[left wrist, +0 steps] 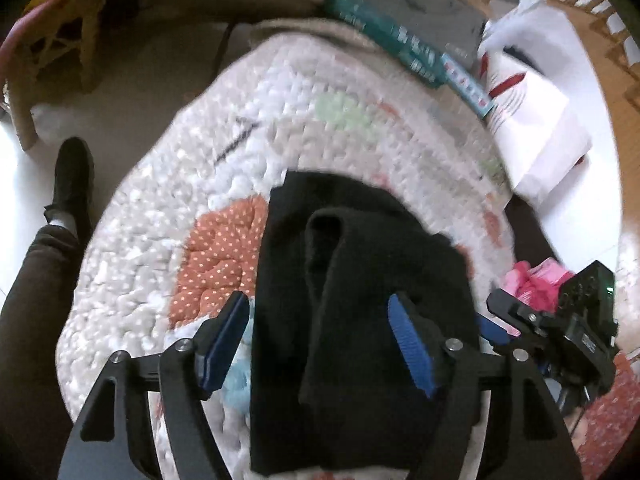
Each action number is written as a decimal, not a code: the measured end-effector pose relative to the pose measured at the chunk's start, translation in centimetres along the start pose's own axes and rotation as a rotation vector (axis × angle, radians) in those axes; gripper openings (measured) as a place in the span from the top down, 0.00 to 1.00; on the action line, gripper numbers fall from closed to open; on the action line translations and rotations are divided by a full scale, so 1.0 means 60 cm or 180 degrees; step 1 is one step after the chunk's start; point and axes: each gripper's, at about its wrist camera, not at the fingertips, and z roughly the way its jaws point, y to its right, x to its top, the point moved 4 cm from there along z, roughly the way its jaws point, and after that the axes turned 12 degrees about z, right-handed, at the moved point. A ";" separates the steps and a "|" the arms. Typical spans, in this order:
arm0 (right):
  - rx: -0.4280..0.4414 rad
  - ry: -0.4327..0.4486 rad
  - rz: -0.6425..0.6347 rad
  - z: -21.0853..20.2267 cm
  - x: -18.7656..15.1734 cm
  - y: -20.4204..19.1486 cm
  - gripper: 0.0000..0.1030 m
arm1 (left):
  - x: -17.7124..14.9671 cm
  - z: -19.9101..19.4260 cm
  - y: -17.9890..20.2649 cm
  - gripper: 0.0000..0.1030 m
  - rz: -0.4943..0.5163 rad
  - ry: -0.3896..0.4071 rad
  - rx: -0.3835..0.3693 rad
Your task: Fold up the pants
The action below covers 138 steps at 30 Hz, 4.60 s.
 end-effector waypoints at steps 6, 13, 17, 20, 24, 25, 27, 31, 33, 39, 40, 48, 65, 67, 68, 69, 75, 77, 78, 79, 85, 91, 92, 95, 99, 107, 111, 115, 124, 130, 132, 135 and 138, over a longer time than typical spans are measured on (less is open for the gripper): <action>0.0230 -0.0207 0.0038 0.082 -0.022 0.000 0.19 | 0.002 0.039 0.022 0.08 0.0148 -0.0040 0.0022; 0.0102 -0.0210 -0.0181 0.096 -0.020 -0.029 0.57 | 0.018 0.027 0.062 0.62 0.0422 -0.0155 -0.0043; 0.0114 -0.0074 -0.0328 0.064 0.000 -0.047 0.61 | 0.052 0.033 0.083 0.63 0.0421 -0.0078 -0.0088; 0.0044 0.0071 -0.0494 0.047 0.033 -0.072 0.61 | 0.096 0.041 0.096 0.63 0.0372 -0.0017 -0.0154; -0.0014 0.0226 -0.0549 0.038 0.093 -0.088 0.61 | 0.163 0.069 0.111 0.63 0.0432 0.0039 -0.0093; -0.0032 0.0266 -0.0543 0.041 0.113 -0.091 0.61 | 0.177 0.081 0.115 0.62 0.0474 0.0033 -0.0051; -0.0068 0.0311 -0.0513 0.048 0.140 -0.091 0.61 | 0.200 0.113 0.111 0.56 0.0483 -0.0034 0.0003; -0.0315 0.0316 -0.0479 0.090 0.188 -0.061 0.51 | 0.214 0.178 0.080 0.47 0.0439 -0.0247 0.0295; -0.0555 0.0239 -0.0437 0.113 0.197 -0.033 0.39 | 0.214 0.181 0.074 0.45 0.0383 -0.0277 0.0141; -0.0463 0.0411 -0.0390 0.069 0.186 0.004 0.27 | 0.234 0.152 0.070 0.45 0.0510 -0.0085 0.0243; -0.0514 0.0457 -0.0470 0.057 0.178 0.005 0.27 | 0.239 0.160 0.063 0.45 0.0451 -0.0120 0.0292; -0.0666 0.0553 -0.0511 0.044 0.141 0.025 0.21 | 0.252 0.167 0.040 0.38 0.0031 -0.0144 0.0382; -0.0661 0.0885 -0.0543 -0.093 -0.076 0.006 0.21 | -0.021 -0.106 0.123 0.31 0.0752 0.0517 0.1302; -0.0730 0.0936 -0.0581 -0.097 -0.104 0.014 0.21 | -0.056 -0.106 0.122 0.31 0.0723 0.0455 0.1301; -0.0780 0.0965 -0.0625 -0.099 -0.120 0.017 0.21 | -0.073 -0.106 0.122 0.31 0.0705 0.0416 0.1282; -0.0807 0.0984 -0.0652 -0.100 -0.129 0.018 0.21 | -0.086 -0.107 0.123 0.31 0.0701 0.0399 0.1280; -0.0902 0.1164 -0.0746 -0.120 -0.166 0.013 0.21 | -0.126 -0.142 0.152 0.31 0.0925 0.0580 0.1399; -0.0903 0.1235 -0.0771 -0.129 -0.172 0.008 0.21 | -0.126 -0.158 0.159 0.30 0.0951 0.0664 0.1414; -0.0911 0.1267 -0.0788 -0.132 -0.175 0.006 0.21 | -0.125 -0.164 0.161 0.28 0.0954 0.0694 0.1411; -0.0932 0.1302 -0.0808 -0.136 -0.178 0.004 0.20 | -0.125 -0.170 0.164 0.27 0.0954 0.0724 0.1412; -0.0981 0.1378 -0.0849 -0.144 -0.183 0.002 0.19 | -0.130 -0.180 0.181 0.26 0.1082 0.0772 0.1449; -0.0987 0.1376 -0.0821 -0.142 -0.181 0.006 0.18 | -0.137 -0.169 0.190 0.26 0.1147 0.0704 0.1396; -0.0986 0.1372 -0.0822 -0.142 -0.181 0.006 0.18 | -0.138 -0.167 0.190 0.26 0.1149 0.0693 0.1385; -0.0989 0.1374 -0.0816 -0.141 -0.182 0.005 0.18 | -0.139 -0.166 0.192 0.25 0.1153 0.0692 0.1385; -0.0983 0.1351 -0.0808 -0.138 -0.179 0.009 0.18 | -0.139 -0.165 0.192 0.25 0.1151 0.0689 0.1384; -0.0984 0.1348 -0.0814 -0.138 -0.179 0.010 0.18 | -0.140 -0.163 0.190 0.25 0.1164 0.0667 0.1377; -0.0984 0.1351 -0.0807 -0.138 -0.181 0.009 0.18 | -0.142 -0.160 0.187 0.25 0.1169 0.0638 0.1371; -0.0988 0.1347 -0.0810 -0.138 -0.181 0.009 0.18 | -0.141 -0.156 0.182 0.25 0.1156 0.0605 0.1365; -0.0999 0.1320 -0.0808 -0.132 -0.179 0.016 0.17 | -0.145 -0.149 0.178 0.25 0.1148 0.0552 0.1364; -0.1004 0.1315 -0.0816 -0.132 -0.181 0.016 0.17 | -0.146 -0.146 0.177 0.25 0.1141 0.0540 0.1361; -0.1007 0.1313 -0.0818 -0.131 -0.181 0.016 0.17 | -0.147 -0.146 0.177 0.25 0.1138 0.0537 0.1361; -0.1021 0.1303 -0.0830 -0.129 -0.181 0.017 0.17 | -0.147 -0.144 0.175 0.25 0.1133 0.0526 0.1358; -0.1047 0.1291 -0.0850 -0.126 -0.180 0.018 0.17 | -0.147 -0.143 0.174 0.25 0.1122 0.0512 0.1351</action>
